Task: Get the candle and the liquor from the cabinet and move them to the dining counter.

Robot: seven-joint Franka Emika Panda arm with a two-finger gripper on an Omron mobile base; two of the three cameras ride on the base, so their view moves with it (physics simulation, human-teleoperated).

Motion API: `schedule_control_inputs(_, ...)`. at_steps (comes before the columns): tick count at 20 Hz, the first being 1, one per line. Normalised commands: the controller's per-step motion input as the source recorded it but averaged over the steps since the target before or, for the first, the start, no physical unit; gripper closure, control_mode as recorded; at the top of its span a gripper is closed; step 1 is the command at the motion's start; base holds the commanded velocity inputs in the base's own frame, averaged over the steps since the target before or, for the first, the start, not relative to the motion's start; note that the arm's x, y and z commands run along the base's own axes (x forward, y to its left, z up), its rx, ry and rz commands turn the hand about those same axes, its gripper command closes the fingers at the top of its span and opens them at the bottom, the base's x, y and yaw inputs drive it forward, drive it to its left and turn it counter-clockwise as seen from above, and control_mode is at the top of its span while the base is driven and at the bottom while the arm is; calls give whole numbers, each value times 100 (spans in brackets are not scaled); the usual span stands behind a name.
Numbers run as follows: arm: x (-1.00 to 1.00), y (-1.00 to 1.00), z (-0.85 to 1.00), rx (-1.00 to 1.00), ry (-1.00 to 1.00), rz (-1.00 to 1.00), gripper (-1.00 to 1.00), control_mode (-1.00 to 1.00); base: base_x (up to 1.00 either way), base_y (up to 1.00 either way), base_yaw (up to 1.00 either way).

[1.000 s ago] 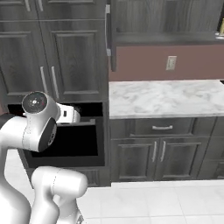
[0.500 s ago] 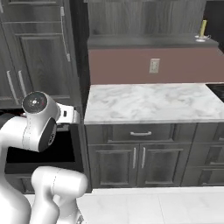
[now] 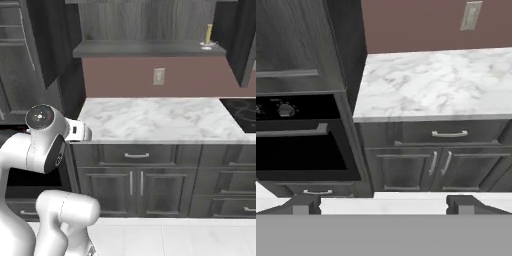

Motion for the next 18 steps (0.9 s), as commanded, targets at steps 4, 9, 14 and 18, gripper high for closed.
schedule_control_inputs(4,0,0,0,0,0,0,-100,100,40,-57,10)
schedule_control_inputs(9,0,0,0,0,0,0,-100,100,51,-51,8)
schedule_control_inputs(14,0,0,0,0,0,0,-100,100,57,-44,9)
schedule_control_inputs(18,0,0,0,0,0,0,-100,100,66,-38,4)
